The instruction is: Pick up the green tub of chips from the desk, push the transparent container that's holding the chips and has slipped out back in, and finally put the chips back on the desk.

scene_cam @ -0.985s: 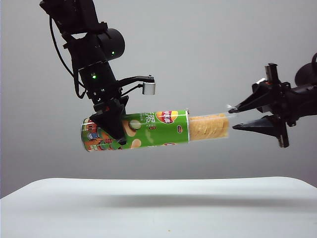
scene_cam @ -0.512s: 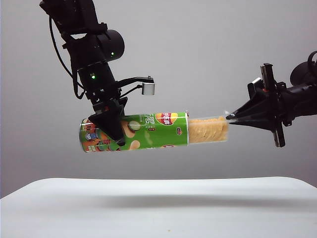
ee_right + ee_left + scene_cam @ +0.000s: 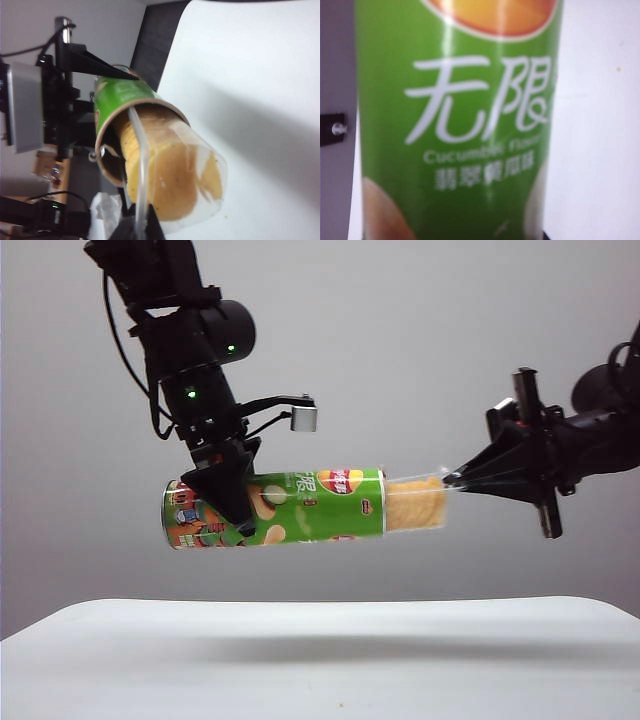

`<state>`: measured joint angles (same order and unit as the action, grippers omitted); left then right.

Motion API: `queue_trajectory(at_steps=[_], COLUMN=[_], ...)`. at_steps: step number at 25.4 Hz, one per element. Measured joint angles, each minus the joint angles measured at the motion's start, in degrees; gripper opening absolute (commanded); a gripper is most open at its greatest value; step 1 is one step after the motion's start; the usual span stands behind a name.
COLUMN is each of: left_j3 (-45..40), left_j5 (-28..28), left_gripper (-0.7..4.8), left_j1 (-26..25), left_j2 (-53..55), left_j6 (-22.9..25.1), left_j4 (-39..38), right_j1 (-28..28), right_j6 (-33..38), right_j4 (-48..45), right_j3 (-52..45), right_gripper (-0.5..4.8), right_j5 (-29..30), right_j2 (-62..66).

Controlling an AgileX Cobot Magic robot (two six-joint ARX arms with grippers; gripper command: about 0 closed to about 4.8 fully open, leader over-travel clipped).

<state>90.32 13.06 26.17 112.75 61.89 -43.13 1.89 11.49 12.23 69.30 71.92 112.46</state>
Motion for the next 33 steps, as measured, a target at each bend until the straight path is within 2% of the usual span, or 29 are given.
queue_trajectory(at_steps=[5,10,16,19,26,27,28,29,33], left_j3=[-0.44,-0.52,-0.72,-0.74,-0.74,-0.74,-0.68,-0.33,-0.59], left_j5=[-1.97,-2.16,-2.19,-1.64,2.16,2.73,6.69,5.27,7.28], left_gripper=[2.41,2.41,2.41,2.41,2.46,2.46,2.46,2.46,2.46], left_j1=[1.33,2.19,2.93,2.93,3.3,3.45,4.55,6.54,6.16], left_j2=[-0.02,0.0,0.04,0.04,0.04,0.02,0.11,-0.09,-0.48], left_j6=[-0.61,-5.44,-7.93,-8.35,-10.45,-10.47,-11.17,-11.17,-11.19], left_j4=[0.87,3.28,4.72,4.81,6.05,6.16,9.6,10.51,11.19], right_j1=[1.77,2.12,1.7,1.27,0.59,0.61,1.4,2.8,2.1], right_j6=[0.04,1.03,1.11,1.86,11.98,12.52,12.79,12.83,12.9], right_j4=[-0.35,-1.42,-2.54,-3.39,-11.91,-12.35,-12.26,-12.11,-12.13], right_j3=[-0.02,0.13,0.2,0.2,0.2,0.2,0.13,0.13,0.17], right_gripper=[-0.06,-0.06,-0.06,-0.06,-0.06,-0.06,-0.06,-0.06,-0.06], right_j5=[-1.73,-2.69,-2.86,-1.22,3.37,3.85,6.47,7.41,9.31], right_j2=[0.0,0.0,-0.11,-0.13,-0.15,-0.17,-0.15,-0.26,-0.28])
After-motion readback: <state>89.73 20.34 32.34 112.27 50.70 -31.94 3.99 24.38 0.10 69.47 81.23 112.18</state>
